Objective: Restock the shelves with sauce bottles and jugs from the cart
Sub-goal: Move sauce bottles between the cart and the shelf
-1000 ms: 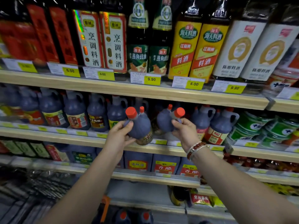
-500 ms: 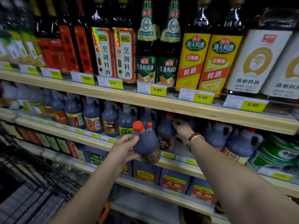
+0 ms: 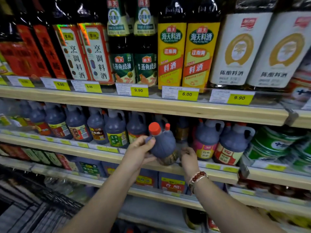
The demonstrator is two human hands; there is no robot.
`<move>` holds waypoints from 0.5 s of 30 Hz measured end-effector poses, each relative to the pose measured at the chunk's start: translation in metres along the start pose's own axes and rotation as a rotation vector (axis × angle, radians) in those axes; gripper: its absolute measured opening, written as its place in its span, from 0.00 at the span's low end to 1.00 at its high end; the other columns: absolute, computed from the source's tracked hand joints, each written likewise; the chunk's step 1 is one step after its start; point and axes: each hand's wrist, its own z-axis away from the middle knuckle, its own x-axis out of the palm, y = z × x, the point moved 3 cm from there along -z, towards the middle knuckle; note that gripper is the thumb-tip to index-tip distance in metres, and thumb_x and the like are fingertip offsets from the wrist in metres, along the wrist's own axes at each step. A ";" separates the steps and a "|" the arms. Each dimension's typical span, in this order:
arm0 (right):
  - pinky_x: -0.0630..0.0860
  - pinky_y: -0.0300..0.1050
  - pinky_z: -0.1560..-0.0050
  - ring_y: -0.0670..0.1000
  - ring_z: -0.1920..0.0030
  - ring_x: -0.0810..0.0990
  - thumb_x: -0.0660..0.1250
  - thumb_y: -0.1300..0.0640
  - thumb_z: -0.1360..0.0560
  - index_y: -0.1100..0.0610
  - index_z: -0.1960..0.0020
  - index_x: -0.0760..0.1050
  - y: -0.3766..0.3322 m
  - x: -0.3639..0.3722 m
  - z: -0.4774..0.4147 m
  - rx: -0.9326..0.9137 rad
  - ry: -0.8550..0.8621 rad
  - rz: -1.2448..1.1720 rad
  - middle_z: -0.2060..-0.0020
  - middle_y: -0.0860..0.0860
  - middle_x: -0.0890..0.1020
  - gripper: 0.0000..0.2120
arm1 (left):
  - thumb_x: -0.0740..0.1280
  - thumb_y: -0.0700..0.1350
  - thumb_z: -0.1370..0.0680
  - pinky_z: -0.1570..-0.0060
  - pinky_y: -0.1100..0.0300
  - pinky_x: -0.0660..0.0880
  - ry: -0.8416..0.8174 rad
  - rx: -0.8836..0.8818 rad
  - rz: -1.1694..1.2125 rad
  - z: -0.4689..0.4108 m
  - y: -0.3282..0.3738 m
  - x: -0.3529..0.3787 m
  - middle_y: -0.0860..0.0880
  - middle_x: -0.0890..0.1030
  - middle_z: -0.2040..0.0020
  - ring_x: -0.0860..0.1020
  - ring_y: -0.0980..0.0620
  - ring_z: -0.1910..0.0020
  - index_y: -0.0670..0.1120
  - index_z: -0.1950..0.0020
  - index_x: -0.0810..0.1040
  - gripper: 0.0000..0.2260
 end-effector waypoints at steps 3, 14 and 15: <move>0.73 0.46 0.62 0.53 0.61 0.74 0.54 0.63 0.20 0.54 0.44 0.69 -0.011 -0.009 0.021 0.072 -0.074 -0.254 0.58 0.55 0.76 0.09 | 0.62 0.42 0.21 0.49 0.57 0.77 -0.024 0.058 0.005 -0.005 -0.008 0.026 0.49 0.80 0.51 0.78 0.49 0.46 0.46 0.56 0.74 0.05; 0.71 0.51 0.34 0.53 0.36 0.75 0.62 0.70 0.26 0.51 0.27 0.61 -0.021 -0.037 0.023 -0.090 -0.275 -0.234 0.36 0.53 0.76 0.31 | 0.63 0.44 0.21 0.59 0.60 0.75 -0.055 0.073 -0.139 -0.042 -0.010 0.077 0.50 0.79 0.56 0.77 0.54 0.54 0.46 0.52 0.75 0.03; 0.70 0.53 0.33 0.53 0.36 0.74 0.63 0.70 0.27 0.50 0.27 0.60 -0.020 -0.038 0.021 -0.087 -0.269 -0.204 0.35 0.53 0.75 0.33 | 0.63 0.44 0.21 0.60 0.60 0.73 -0.056 0.084 -0.168 -0.048 -0.008 0.080 0.52 0.78 0.58 0.76 0.55 0.56 0.46 0.53 0.75 0.03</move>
